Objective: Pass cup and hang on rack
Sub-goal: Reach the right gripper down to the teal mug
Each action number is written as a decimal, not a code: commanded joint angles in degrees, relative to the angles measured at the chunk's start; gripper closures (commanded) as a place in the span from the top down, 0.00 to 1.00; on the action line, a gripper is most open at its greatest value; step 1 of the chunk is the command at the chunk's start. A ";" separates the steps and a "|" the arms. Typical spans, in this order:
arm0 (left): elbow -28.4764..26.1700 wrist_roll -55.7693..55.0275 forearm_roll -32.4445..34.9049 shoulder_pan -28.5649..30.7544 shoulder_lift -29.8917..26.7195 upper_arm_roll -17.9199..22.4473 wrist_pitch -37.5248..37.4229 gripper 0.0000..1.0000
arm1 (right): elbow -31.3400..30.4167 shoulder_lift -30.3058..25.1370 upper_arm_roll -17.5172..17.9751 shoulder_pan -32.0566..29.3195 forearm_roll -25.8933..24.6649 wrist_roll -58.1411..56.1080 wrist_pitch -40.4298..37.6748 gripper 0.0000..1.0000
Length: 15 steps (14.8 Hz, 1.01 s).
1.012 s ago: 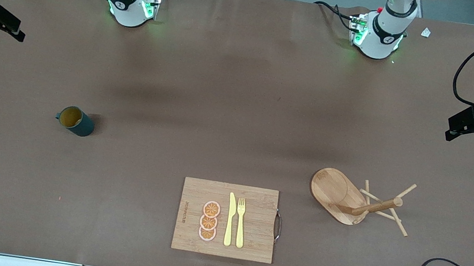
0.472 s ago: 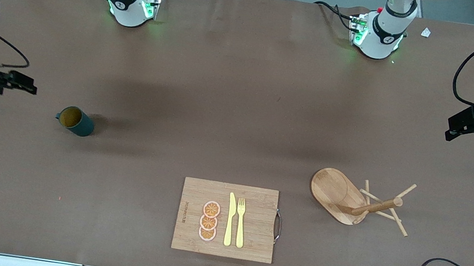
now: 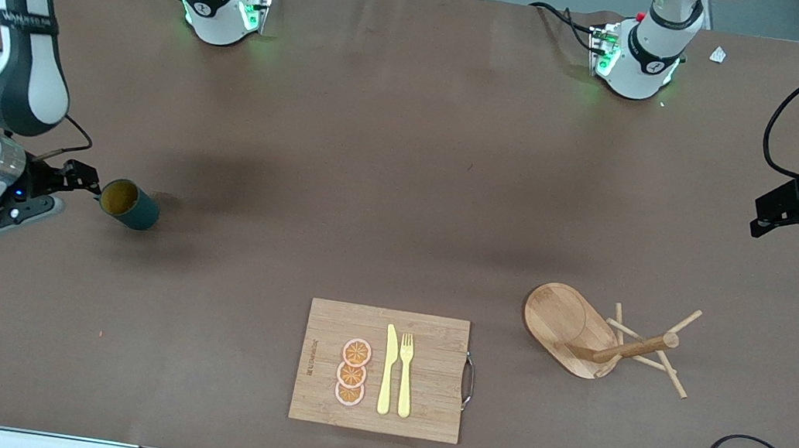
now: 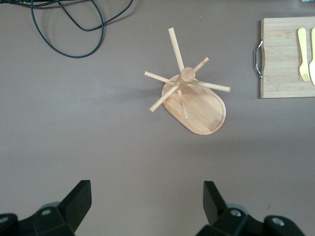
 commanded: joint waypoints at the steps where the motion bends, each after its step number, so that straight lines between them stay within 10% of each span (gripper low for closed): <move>1: 0.13 0.47 -0.45 0.29 -0.09 -0.13 0.05 1.00 | -3.22 1.98 0.73 -2.17 2.18 -5.68 4.80 1.00; 6: 0.13 0.47 -0.45 0.29 -0.09 -0.13 0.05 1.00 | -6.92 4.09 0.90 -1.91 4.56 -5.95 8.25 0.96; 10: 0.13 0.56 -0.45 0.37 -0.09 -0.13 -0.04 1.00 | -6.83 4.45 0.99 -1.29 4.56 -9.46 9.22 0.11; 15: 0.13 0.56 -0.45 0.37 -0.09 -0.05 -0.04 1.00 | -5.35 4.19 1.08 -0.77 4.47 -9.73 8.52 0.00</move>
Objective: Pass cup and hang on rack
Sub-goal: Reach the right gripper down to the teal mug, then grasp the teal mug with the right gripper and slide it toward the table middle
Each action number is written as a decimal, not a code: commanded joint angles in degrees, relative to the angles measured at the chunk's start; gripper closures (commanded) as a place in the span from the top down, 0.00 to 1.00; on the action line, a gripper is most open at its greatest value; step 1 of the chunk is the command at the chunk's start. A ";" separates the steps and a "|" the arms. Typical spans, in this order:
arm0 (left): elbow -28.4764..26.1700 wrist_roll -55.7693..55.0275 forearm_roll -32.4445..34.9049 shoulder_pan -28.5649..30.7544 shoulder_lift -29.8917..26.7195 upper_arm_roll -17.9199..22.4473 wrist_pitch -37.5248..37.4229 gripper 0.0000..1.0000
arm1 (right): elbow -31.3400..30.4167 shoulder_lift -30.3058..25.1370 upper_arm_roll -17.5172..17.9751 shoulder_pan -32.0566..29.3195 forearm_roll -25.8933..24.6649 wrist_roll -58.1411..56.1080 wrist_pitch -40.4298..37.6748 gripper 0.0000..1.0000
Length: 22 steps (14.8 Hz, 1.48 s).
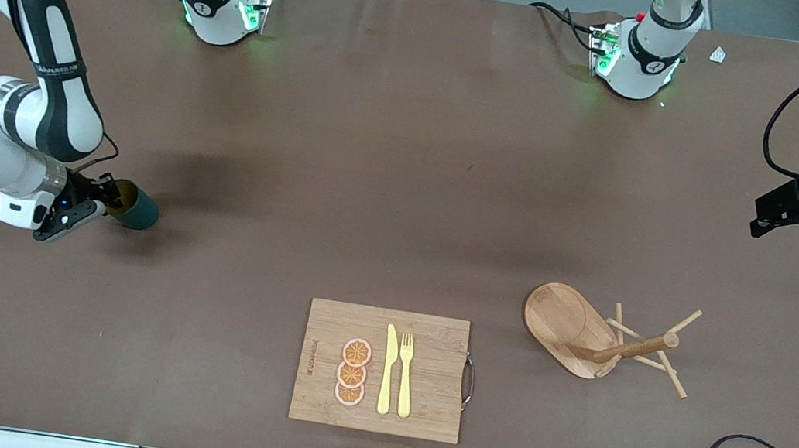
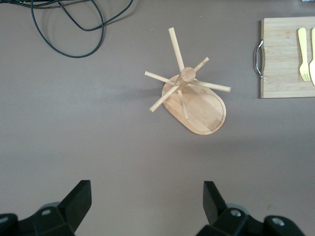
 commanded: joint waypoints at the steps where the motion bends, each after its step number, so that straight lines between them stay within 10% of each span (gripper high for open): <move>1: 0.16 0.55 -0.45 0.36 -0.09 -0.14 -0.04 1.00 | 0.21 -0.95 0.11 1.28 1.27 -0.43 -0.30 0.00; 12: 0.16 0.55 -0.45 0.27 -0.09 -0.15 -0.04 1.00 | -0.14 -9.92 0.20 24.72 1.62 43.56 -8.47 0.00; 22: 0.16 0.55 -0.45 0.27 -0.09 -0.15 -0.04 1.00 | 10.74 -1.85 0.02 50.75 2.41 86.47 -5.22 0.00</move>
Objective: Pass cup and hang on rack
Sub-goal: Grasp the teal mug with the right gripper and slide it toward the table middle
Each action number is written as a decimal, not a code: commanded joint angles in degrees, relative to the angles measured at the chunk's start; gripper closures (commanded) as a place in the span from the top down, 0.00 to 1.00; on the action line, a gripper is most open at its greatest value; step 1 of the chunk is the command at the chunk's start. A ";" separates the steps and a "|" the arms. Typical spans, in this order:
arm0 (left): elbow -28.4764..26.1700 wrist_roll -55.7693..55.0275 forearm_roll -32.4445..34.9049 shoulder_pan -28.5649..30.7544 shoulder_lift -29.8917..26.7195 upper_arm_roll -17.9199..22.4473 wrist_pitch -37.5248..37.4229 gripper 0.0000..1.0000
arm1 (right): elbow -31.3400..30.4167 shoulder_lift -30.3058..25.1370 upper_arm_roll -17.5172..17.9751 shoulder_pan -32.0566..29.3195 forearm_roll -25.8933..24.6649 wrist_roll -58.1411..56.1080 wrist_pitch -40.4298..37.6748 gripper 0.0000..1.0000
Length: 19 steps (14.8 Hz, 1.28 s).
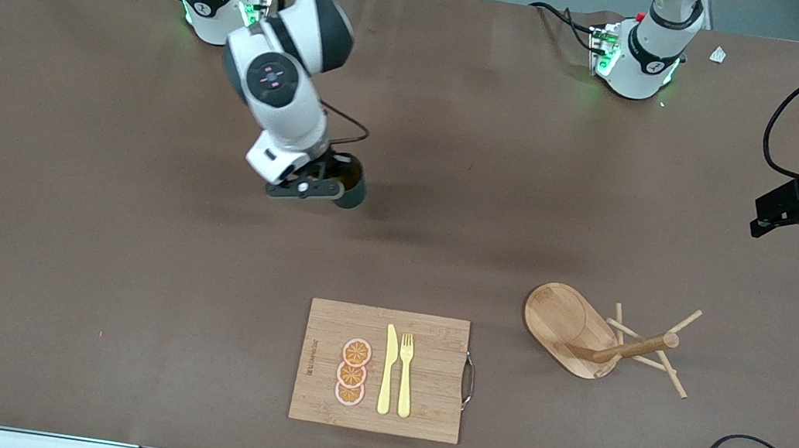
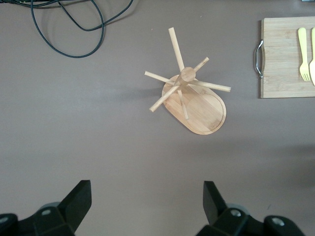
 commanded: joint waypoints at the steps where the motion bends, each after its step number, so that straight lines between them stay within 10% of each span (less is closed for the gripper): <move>1: 0.16 0.54 -0.45 0.28 -0.09 -0.15 -0.04 1.00 | 6.65 6.43 -0.95 4.43 1.07 9.00 0.52 0.00; 9: 0.16 0.54 -0.45 0.28 -0.09 -0.15 -0.04 1.00 | 18.88 18.74 -1.03 10.32 0.37 25.19 0.61 0.00; 19: 0.16 0.54 0.08 0.02 0.00 -0.15 -0.04 1.00 | 20.82 21.65 -1.12 13.31 -0.86 29.51 1.83 0.00</move>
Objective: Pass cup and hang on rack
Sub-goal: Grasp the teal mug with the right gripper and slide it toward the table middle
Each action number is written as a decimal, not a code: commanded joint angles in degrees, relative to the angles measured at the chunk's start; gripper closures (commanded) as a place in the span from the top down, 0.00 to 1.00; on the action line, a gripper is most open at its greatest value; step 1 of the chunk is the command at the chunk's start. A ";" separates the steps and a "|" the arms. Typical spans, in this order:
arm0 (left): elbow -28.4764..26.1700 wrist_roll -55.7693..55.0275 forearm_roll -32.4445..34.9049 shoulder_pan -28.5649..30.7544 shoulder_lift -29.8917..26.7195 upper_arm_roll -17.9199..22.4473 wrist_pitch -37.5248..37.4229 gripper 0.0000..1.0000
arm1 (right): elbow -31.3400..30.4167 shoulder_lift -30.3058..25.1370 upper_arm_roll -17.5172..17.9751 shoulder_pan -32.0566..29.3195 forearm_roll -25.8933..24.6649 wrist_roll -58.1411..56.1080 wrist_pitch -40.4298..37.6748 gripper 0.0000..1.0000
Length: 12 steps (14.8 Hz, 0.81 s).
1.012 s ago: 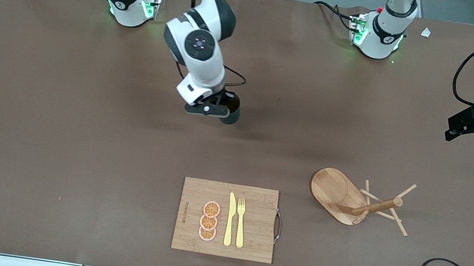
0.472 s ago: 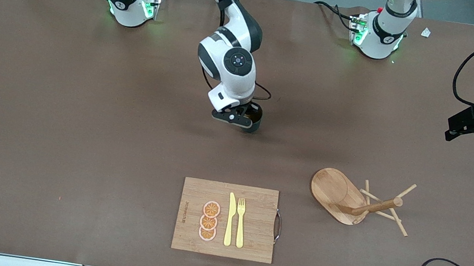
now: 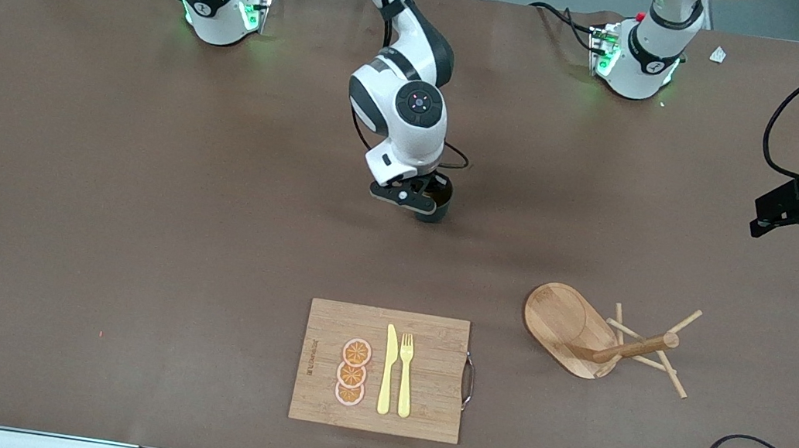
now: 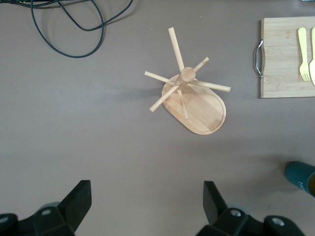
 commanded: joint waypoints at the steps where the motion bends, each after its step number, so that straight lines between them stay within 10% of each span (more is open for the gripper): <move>1: -0.01 0.89 0.17 -0.23 0.00 -0.15 -0.04 1.00 | 1.10 1.07 -0.72 1.42 -1.77 0.47 1.87 0.01; 4: -0.10 1.51 0.17 -0.67 0.53 -0.42 -2.31 1.00 | 1.10 2.21 -0.63 1.42 -3.19 0.11 2.85 0.07; 7: -0.01 -0.33 0.60 -0.67 0.61 -2.26 -3.03 1.00 | 1.18 2.13 -0.63 1.34 -3.28 -1.73 2.85 1.00; 12: -0.01 -17.80 4.19 -3.04 0.35 -9.62 -3.02 1.00 | 4.08 1.43 -0.45 0.81 -2.75 -4.90 -0.83 1.00</move>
